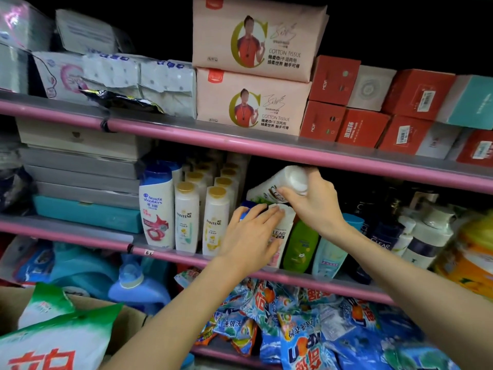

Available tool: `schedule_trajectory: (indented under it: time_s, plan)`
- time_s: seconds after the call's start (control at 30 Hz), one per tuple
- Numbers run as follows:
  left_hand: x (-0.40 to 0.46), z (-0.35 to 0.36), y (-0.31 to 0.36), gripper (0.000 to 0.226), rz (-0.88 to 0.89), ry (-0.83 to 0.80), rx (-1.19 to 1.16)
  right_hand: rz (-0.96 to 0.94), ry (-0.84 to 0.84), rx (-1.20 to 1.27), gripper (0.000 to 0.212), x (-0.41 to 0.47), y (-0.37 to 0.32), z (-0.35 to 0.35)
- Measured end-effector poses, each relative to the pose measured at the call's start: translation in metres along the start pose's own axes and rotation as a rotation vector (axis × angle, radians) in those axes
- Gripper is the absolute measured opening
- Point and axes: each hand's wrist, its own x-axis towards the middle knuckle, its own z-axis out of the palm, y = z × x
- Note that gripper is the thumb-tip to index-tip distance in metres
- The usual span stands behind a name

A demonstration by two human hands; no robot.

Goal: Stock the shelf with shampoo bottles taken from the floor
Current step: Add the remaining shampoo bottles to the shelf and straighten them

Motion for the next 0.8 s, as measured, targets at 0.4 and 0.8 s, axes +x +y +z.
schedule_trajectory:
  time_s: [0.4, 0.8]
  plan:
    - [-0.001, -0.002, 0.002, 0.058, -0.004, 0.016, -0.065, 0.013, -0.665, -0.154, 0.065, 0.075, 0.006, 0.016]
    - [-0.004, -0.002, 0.004, 0.056, -0.033, 0.031, -0.056, 0.021, -0.734, -0.240, 0.072, 0.086, 0.030, 0.021]
